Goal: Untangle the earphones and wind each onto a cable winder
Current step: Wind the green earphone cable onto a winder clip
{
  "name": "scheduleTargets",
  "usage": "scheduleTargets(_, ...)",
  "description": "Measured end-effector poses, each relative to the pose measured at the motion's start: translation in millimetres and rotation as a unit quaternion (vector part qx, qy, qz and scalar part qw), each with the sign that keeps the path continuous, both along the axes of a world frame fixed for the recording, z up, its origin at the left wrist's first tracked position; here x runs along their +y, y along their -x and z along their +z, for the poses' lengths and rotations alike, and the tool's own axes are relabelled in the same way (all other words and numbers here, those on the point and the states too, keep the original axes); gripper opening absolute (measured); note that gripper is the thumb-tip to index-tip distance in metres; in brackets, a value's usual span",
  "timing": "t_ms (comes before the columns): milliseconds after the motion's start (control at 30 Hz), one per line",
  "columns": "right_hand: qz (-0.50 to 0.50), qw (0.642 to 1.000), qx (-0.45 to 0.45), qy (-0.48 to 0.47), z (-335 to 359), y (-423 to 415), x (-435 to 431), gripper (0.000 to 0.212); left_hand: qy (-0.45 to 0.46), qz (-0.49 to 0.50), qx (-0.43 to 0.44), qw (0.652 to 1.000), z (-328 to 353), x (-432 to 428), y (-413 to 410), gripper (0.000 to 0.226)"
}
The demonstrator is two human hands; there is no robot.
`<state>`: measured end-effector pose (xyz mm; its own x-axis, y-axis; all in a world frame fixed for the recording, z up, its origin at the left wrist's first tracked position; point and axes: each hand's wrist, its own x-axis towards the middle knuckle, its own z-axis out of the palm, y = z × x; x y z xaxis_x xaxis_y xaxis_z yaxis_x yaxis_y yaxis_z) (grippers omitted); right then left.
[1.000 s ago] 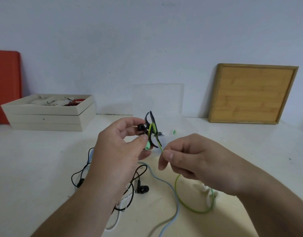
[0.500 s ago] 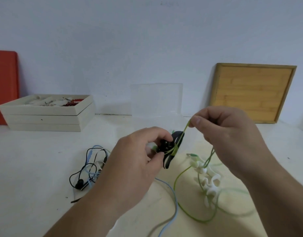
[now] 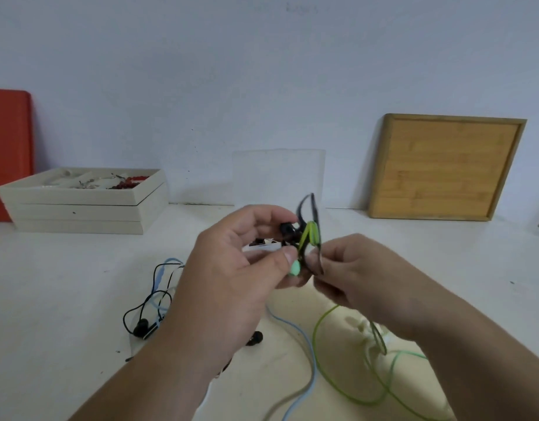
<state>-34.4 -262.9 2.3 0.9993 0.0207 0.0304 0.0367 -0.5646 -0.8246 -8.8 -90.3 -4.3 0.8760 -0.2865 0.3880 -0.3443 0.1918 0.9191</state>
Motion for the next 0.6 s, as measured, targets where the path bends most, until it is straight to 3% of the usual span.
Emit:
scheduleTargets(100, 0.082, 0.996, 0.017, -0.013, -1, 1, 5, 0.033, 0.003, 0.081, 0.003, 0.997, -3, 2, -7, 0.037)
scheduleTargets(233, 0.12, 0.993, 0.011, -0.012, 0, 3, 5, 0.025, -0.01, 0.125, 0.017, 0.992, -5, 4, -11, 0.035)
scheduleTargets(600, 0.095, 0.995, -0.014, -0.005, 14, 12, 3, 0.014, -0.204, 0.162, -0.077, 0.962, -4, 5, -2, 0.031)
